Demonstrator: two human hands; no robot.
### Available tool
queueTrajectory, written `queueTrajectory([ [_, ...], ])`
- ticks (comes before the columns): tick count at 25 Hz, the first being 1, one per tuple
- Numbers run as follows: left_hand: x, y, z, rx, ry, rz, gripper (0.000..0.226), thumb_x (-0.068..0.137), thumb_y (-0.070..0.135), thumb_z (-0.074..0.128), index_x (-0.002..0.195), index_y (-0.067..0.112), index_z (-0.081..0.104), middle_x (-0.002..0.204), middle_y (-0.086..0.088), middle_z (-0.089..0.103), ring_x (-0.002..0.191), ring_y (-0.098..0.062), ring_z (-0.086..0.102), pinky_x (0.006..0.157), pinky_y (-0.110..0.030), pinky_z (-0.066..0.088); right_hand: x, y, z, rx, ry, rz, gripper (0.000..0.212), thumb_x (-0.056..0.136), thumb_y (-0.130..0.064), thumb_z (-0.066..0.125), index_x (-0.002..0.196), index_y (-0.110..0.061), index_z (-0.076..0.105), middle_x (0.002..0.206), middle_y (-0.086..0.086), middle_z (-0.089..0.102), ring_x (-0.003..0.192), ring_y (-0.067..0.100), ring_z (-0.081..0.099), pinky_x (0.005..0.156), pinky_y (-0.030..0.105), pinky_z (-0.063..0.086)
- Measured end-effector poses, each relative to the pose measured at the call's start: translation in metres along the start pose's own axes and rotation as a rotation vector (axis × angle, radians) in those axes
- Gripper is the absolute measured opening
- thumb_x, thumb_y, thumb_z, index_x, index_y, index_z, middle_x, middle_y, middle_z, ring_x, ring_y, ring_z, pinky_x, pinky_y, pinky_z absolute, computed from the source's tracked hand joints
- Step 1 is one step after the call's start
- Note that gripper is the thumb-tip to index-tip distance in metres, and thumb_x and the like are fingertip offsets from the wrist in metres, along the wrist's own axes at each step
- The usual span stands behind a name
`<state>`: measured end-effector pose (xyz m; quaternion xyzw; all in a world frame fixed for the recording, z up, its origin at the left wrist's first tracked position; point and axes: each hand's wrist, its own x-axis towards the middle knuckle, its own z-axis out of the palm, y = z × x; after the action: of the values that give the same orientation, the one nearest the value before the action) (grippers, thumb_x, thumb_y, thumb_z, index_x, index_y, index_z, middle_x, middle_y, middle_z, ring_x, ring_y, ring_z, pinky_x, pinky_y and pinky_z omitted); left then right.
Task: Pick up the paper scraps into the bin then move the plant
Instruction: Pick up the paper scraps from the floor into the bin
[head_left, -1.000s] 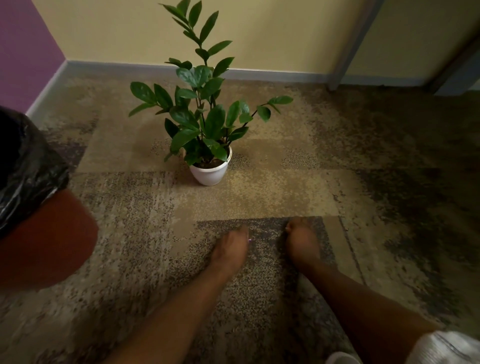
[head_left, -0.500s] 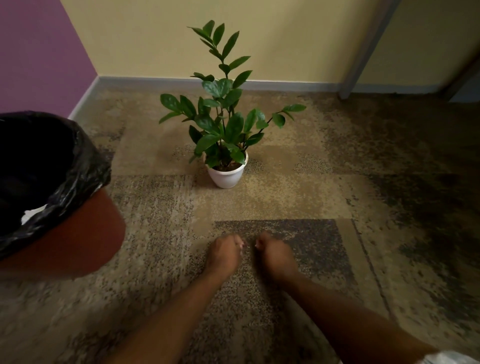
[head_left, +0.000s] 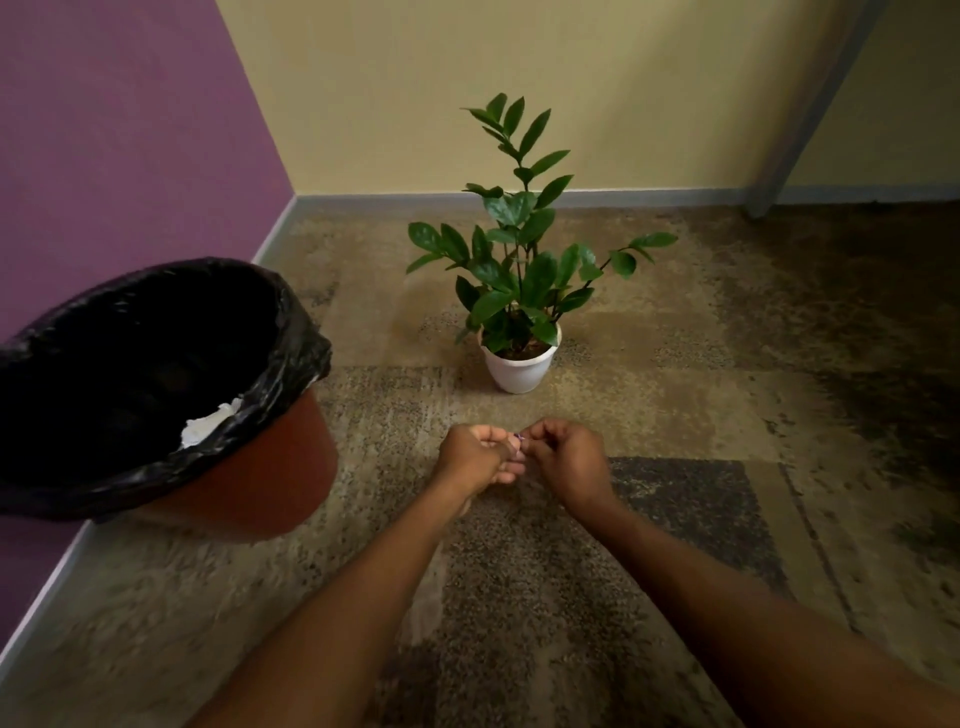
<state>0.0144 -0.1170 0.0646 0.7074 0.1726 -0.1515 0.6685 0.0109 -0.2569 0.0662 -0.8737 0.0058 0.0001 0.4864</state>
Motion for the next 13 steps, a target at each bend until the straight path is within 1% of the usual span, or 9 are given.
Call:
queueTrajectory([
  [3, -0.008, 0.024, -0.023, -0.096, 0.056, 0.054, 0.004, 0.091, 0.005, 0.066, 0.088, 0.002, 0.065, 0.074, -0.013, 0.072, 0.058, -0.016, 0.071, 0.053, -0.024, 0.057, 0.005, -0.038, 0.007, 0.016, 0.018, -0.137, 0.014, 0.081, -0.01, 0.067, 0.08, -0.021, 0.076, 0.075, -0.009, 0.073, 0.067, -0.009, 0.062, 0.062, 0.006, 0.044],
  [4, -0.011, 0.033, -0.031, -0.112, 0.074, 0.076, 0.006, 0.091, 0.005, 0.066, 0.085, 0.004, 0.065, 0.072, -0.011, 0.072, 0.057, -0.016, 0.071, 0.051, -0.023, 0.057, 0.005, -0.051, 0.009, 0.025, 0.028, -0.177, 0.018, 0.081, -0.008, 0.065, 0.084, -0.021, 0.077, 0.078, -0.008, 0.073, 0.068, -0.011, 0.061, 0.062, 0.002, 0.041],
  [5, -0.014, 0.04, -0.037, -0.121, 0.093, 0.097, 0.007, 0.091, 0.005, 0.066, 0.083, 0.006, 0.065, 0.069, -0.009, 0.072, 0.056, -0.015, 0.071, 0.05, -0.023, 0.055, 0.004, -0.063, 0.011, 0.031, 0.036, -0.211, 0.021, 0.082, -0.007, 0.063, 0.087, -0.02, 0.077, 0.081, -0.007, 0.073, 0.07, -0.009, 0.061, 0.064, 0.003, 0.043],
  [6, -0.018, 0.048, -0.044, -0.124, 0.12, 0.118, 0.008, 0.091, 0.005, 0.066, 0.082, 0.007, 0.066, 0.067, -0.007, 0.072, 0.056, -0.014, 0.071, 0.049, -0.022, 0.055, 0.004, -0.075, 0.014, 0.032, 0.037, -0.236, 0.022, 0.084, -0.007, 0.061, 0.09, -0.02, 0.077, 0.084, -0.004, 0.073, 0.073, -0.004, 0.062, 0.067, 0.008, 0.047],
  [7, -0.021, 0.056, -0.049, -0.126, 0.152, 0.137, 0.009, 0.09, 0.006, 0.067, 0.082, 0.007, 0.066, 0.065, -0.006, 0.072, 0.055, -0.013, 0.07, 0.049, -0.021, 0.055, 0.004, -0.087, 0.017, 0.025, 0.034, -0.26, 0.023, 0.086, -0.008, 0.058, 0.092, -0.02, 0.076, 0.087, 0.0, 0.072, 0.078, 0.002, 0.062, 0.072, 0.018, 0.051],
  [8, -0.025, 0.064, -0.055, -0.126, 0.194, 0.154, 0.01, 0.09, 0.007, 0.067, 0.081, 0.007, 0.066, 0.064, -0.006, 0.071, 0.053, -0.011, 0.069, 0.049, -0.021, 0.055, 0.004, -0.099, 0.02, 0.004, 0.027, -0.286, 0.024, 0.088, -0.008, 0.055, 0.093, -0.019, 0.076, 0.089, 0.004, 0.07, 0.083, 0.01, 0.062, 0.077, 0.026, 0.052],
  [10, -0.031, 0.08, -0.064, -0.125, 0.288, 0.175, 0.012, 0.091, 0.008, 0.066, 0.079, 0.008, 0.065, 0.065, -0.008, 0.07, 0.051, -0.009, 0.068, 0.048, -0.021, 0.054, 0.004, -0.123, 0.024, -0.031, 0.031, -0.34, 0.027, 0.088, -0.005, 0.05, 0.093, -0.016, 0.074, 0.088, 0.008, 0.065, 0.086, 0.018, 0.058, 0.085, 0.035, 0.049],
  [12, -0.04, 0.098, -0.075, -0.118, 0.353, 0.197, 0.014, 0.092, 0.008, 0.066, 0.078, 0.008, 0.064, 0.066, -0.008, 0.069, 0.052, -0.011, 0.067, 0.049, -0.023, 0.055, 0.005, -0.148, 0.024, -0.016, 0.062, -0.399, 0.03, 0.084, -0.001, 0.048, 0.094, -0.015, 0.074, 0.086, 0.009, 0.061, 0.08, 0.019, 0.056, 0.079, 0.038, 0.049],
  [13, -0.045, 0.108, -0.081, -0.121, 0.371, 0.212, 0.015, 0.092, 0.007, 0.066, 0.077, 0.008, 0.063, 0.066, -0.008, 0.069, 0.052, -0.012, 0.067, 0.05, -0.025, 0.056, 0.005, -0.159, 0.023, -0.015, 0.072, -0.43, 0.032, 0.084, 0.0, 0.048, 0.096, -0.015, 0.074, 0.087, 0.009, 0.062, 0.078, 0.019, 0.056, 0.074, 0.036, 0.05],
])
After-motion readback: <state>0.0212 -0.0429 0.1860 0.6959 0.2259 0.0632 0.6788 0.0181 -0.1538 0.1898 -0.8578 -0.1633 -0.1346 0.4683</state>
